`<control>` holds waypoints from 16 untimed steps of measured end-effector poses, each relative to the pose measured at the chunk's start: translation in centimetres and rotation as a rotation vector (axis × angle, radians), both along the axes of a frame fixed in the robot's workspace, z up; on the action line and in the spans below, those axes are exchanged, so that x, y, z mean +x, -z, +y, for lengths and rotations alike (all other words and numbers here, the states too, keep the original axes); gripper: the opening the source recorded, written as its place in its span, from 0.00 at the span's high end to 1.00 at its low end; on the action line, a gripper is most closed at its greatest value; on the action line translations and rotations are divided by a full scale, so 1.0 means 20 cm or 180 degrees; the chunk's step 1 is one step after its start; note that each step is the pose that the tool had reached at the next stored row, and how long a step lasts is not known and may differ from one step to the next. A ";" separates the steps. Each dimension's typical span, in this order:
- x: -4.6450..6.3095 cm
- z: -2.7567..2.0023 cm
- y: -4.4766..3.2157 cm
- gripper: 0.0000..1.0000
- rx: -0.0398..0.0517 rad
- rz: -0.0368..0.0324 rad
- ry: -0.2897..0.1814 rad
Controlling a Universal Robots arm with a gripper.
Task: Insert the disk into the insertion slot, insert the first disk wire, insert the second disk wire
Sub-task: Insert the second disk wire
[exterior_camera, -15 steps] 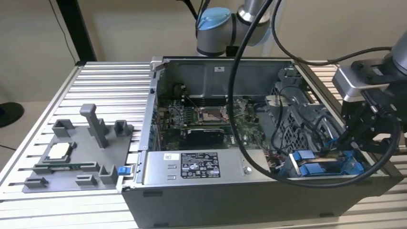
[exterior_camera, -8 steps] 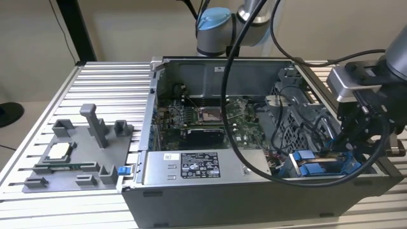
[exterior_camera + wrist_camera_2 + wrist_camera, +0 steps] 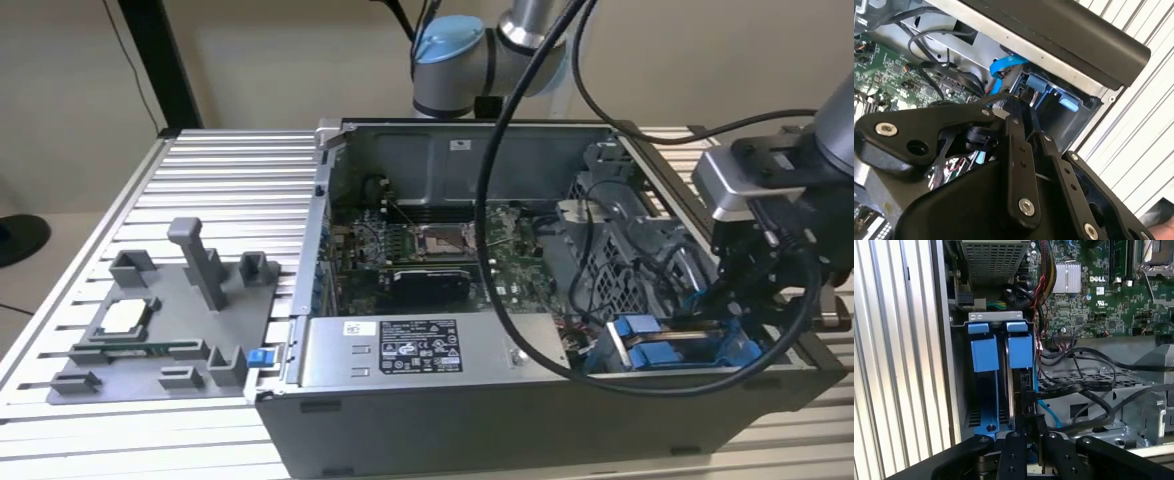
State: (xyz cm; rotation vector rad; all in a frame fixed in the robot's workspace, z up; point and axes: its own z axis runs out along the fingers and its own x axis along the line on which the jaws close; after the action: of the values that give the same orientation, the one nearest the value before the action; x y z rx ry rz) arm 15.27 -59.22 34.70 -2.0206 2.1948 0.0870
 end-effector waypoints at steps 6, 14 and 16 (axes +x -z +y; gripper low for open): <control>0.00 0.024 0.020 1.00 0.0000 0.0047 0.0010; 0.00 0.033 0.026 1.00 0.0000 0.0063 0.0010; 0.00 0.028 0.026 1.00 0.0001 0.0069 0.0010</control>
State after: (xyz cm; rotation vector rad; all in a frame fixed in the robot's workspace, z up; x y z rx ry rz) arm 15.25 -58.67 34.19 -2.0255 2.2107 0.1093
